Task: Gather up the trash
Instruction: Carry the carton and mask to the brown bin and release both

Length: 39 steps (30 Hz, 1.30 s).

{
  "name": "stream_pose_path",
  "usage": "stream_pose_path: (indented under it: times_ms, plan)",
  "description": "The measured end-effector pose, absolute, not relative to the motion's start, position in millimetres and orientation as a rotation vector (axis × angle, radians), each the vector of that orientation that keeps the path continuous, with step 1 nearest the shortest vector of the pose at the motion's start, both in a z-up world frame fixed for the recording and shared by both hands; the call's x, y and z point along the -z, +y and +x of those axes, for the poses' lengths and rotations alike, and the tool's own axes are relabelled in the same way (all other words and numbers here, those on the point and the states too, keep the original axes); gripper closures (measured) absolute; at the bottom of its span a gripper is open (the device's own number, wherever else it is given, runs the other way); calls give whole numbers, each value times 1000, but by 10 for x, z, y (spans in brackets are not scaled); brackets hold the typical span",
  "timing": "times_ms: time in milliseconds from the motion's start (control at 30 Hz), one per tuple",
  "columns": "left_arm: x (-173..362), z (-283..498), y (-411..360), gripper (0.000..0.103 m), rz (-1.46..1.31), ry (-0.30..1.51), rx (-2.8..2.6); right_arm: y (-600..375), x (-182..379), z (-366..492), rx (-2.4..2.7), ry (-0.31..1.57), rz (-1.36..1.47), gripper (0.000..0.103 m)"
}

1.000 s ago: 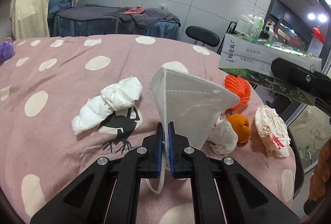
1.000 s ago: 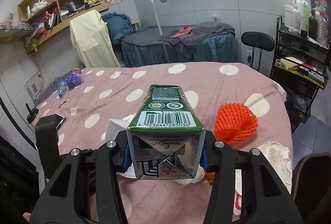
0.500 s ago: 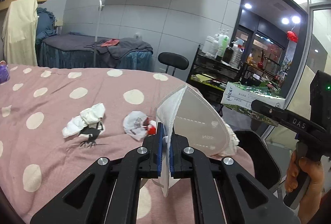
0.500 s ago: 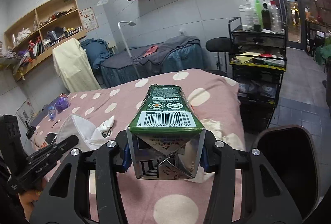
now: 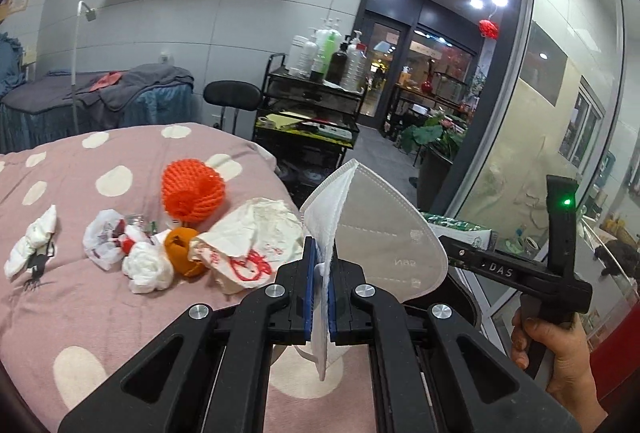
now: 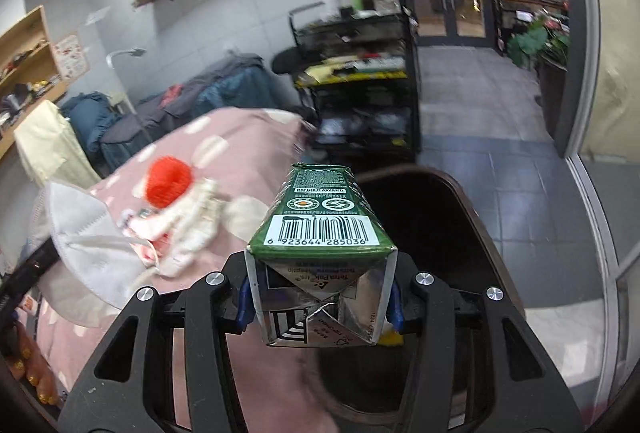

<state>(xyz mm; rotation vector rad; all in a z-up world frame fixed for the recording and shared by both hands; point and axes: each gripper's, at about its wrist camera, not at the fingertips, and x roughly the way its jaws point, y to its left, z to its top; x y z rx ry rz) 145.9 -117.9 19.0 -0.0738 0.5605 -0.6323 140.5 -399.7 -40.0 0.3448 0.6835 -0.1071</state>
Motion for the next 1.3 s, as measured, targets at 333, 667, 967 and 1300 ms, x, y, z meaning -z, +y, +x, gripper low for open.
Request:
stream_pose_path:
  times_ms: [333,667,967,1300]
  plan:
    - [-49,1530,-1724,98,2,604,695,-4176,1182,1755,153,938,329,54]
    - [30,1624,-1953,98,48,631,701,-4136,1495,1818,176,1007,340,41]
    - [79,1726,-2206,98,87,664,713,-4232,1127,1418,258,869,327,31]
    - [223,1700,-2670,98,166,712,767,-4416,688,971,443,741,238,19]
